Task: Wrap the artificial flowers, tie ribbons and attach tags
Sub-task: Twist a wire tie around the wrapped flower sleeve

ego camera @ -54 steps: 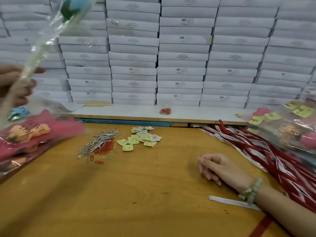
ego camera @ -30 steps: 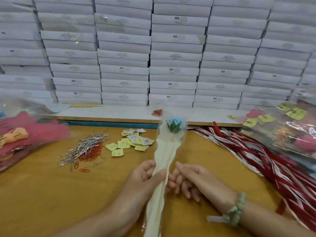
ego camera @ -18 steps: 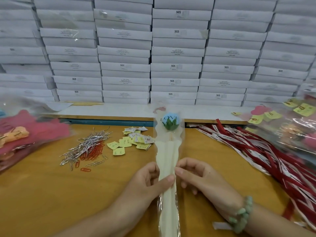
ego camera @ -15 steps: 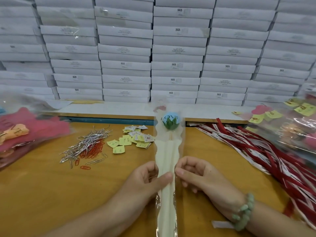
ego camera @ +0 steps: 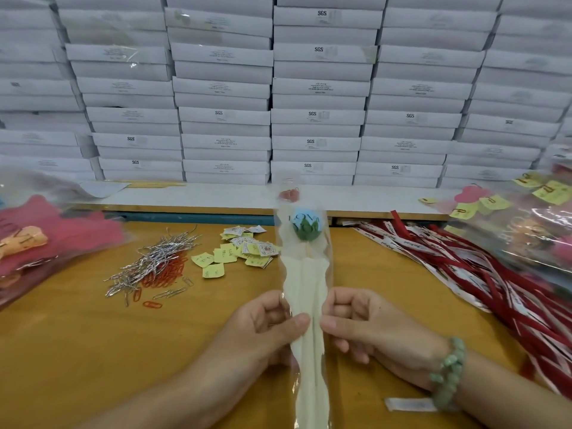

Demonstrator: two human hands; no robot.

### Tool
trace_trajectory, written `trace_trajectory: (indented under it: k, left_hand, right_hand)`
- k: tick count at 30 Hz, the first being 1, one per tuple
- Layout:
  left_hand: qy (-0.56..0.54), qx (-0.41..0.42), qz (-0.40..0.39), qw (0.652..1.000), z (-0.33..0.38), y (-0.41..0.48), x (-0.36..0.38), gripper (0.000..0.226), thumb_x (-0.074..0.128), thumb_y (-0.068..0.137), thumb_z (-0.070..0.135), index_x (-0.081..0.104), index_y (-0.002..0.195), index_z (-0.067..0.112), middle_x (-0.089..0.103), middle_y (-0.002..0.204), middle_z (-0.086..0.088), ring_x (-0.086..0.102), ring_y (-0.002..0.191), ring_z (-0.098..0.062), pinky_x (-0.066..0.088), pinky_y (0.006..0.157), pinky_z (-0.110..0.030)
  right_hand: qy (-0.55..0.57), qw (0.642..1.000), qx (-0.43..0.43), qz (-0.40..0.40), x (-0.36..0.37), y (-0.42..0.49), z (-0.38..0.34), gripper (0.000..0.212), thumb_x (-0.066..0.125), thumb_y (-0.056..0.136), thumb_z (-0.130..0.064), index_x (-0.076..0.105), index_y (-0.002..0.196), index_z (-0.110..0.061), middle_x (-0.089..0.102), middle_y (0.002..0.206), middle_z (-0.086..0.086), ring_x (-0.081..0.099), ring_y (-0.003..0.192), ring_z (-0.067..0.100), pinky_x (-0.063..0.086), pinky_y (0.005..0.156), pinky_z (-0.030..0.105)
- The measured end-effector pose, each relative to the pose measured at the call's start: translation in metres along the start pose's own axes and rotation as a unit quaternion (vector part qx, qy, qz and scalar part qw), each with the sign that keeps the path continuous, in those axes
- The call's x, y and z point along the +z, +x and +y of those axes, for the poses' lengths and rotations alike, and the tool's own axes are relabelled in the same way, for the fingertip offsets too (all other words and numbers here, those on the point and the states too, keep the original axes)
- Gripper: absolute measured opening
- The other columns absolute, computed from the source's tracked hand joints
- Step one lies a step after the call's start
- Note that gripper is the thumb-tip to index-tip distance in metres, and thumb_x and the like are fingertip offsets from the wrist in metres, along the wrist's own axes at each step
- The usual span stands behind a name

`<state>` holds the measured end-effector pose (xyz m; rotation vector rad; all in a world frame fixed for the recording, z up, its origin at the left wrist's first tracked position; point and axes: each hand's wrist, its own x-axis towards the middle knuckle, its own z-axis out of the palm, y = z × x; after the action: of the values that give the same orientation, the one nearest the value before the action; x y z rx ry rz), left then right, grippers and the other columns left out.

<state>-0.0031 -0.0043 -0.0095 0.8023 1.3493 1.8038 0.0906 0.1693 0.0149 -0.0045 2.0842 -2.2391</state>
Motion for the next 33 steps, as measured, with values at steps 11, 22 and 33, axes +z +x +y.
trace_trajectory:
  k: [11,22,33]
  left_hand:
    - [-0.148,-0.076,-0.152,0.974,0.0065,0.0003,-0.0058,0.047,0.072,0.087,0.022,0.054,0.124,-0.002,0.065,0.106,-0.019,0.065,0.089,-0.021,0.054,0.077,-0.033]
    - [-0.127,-0.063,-0.137,0.98,0.005,-0.0011,-0.0055,0.019,0.079,0.08,0.015,0.072,0.094,0.004,0.071,0.101,-0.016,0.07,0.083,-0.018,0.057,0.071,-0.027]
    - [-0.092,-0.048,-0.072,0.992,0.004,-0.0009,-0.0018,0.02,0.083,0.073,0.011,0.07,0.087,0.003,0.069,0.089,-0.02,0.066,0.066,-0.018,0.055,0.058,-0.023]
  right_hand:
    - [0.031,0.999,-0.038,0.004,-0.0033,0.0036,0.0065,0.027,0.07,0.077,-0.013,0.063,0.103,-0.007,0.063,0.081,0.004,0.058,0.062,0.008,0.046,0.045,0.016]
    - [0.042,0.999,-0.026,0.001,-0.0039,0.0036,0.0049,0.05,0.069,0.077,-0.013,0.048,0.111,0.017,0.059,0.079,0.005,0.056,0.062,0.007,0.045,0.047,0.016]
    - [0.066,0.997,-0.033,0.002,-0.0056,0.0036,0.0053,0.02,0.071,0.075,-0.012,0.059,0.09,-0.006,0.062,0.074,0.001,0.058,0.062,0.007,0.048,0.051,0.016]
